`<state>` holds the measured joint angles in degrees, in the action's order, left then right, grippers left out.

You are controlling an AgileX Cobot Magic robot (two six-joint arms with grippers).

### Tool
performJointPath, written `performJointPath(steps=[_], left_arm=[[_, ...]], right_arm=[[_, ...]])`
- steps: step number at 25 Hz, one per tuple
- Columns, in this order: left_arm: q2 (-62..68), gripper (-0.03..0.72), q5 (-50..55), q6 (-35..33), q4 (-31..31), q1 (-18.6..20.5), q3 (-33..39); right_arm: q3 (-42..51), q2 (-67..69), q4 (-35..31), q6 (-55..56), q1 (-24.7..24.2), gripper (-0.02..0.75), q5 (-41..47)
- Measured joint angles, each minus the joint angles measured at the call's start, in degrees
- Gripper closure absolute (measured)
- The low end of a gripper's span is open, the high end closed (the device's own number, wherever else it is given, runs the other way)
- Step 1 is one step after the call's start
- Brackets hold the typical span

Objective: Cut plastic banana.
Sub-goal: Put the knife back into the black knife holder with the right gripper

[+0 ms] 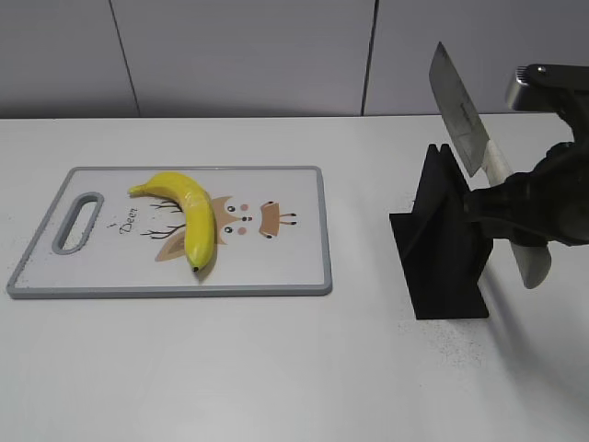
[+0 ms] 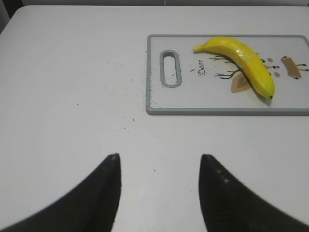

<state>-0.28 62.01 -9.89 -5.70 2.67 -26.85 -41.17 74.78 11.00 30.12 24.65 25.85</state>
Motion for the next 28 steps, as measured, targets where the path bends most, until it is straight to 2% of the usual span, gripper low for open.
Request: performJointPath(steps=[19,28], left_arm=[[0.00,0.180,0.00,0.00,0.12,0.00,0.00],[0.00,0.180,0.00,0.00,0.12,0.00,0.00]], right_arm=[[-0.33,4.58,-2.18,-1.40,0.00,0.576,0.32],[-0.25,5.02,-10.17,-3.51,0.00,0.577,4.39]])
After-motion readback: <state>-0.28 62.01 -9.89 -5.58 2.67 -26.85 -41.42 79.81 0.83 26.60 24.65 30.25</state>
